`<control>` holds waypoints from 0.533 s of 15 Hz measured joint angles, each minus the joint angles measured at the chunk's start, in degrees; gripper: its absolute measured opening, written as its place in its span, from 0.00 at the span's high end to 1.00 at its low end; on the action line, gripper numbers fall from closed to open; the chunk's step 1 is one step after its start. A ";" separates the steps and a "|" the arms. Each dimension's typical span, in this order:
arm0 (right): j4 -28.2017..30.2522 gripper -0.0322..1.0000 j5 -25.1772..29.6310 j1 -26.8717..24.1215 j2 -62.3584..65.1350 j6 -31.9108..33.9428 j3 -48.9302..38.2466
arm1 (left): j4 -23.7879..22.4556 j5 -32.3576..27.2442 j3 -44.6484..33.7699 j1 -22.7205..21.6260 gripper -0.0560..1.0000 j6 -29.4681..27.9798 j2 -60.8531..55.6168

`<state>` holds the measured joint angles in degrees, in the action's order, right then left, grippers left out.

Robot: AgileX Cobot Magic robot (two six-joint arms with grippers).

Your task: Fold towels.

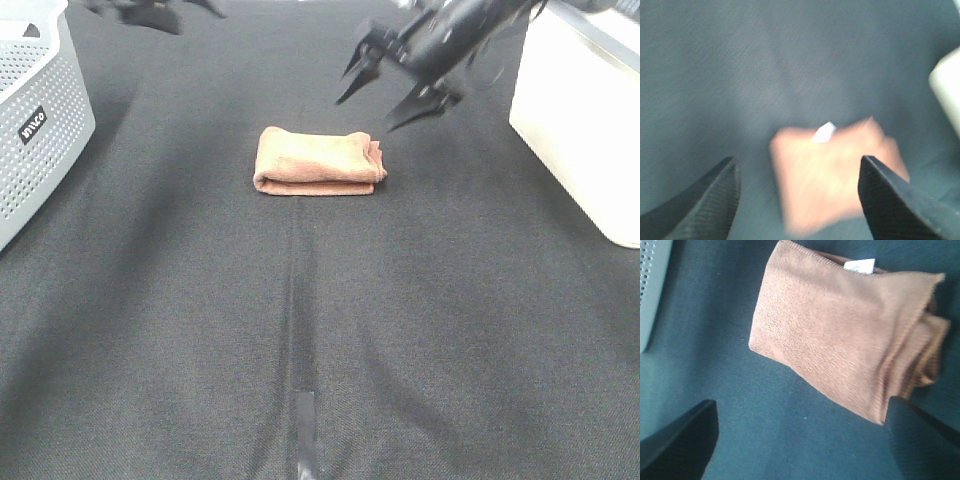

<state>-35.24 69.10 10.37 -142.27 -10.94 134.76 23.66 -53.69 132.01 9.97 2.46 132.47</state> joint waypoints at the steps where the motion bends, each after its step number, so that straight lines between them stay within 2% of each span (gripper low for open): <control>1: 1.15 0.15 0.11 0.00 1.15 0.52 0.00 | -2.12 -3.32 0.00 0.00 0.34 0.00 -1.26; 5: 7.56 0.15 0.29 0.00 8.71 4.81 0.00 | -9.85 -14.61 0.06 0.00 0.34 -0.80 -8.08; 8: 12.15 0.15 0.29 0.00 16.44 5.84 -3.27 | -15.13 -15.58 -0.40 0.00 0.34 -2.98 -14.27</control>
<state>-23.09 69.39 10.37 -125.82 -5.10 131.49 8.54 -69.27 131.61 9.97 -0.52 118.20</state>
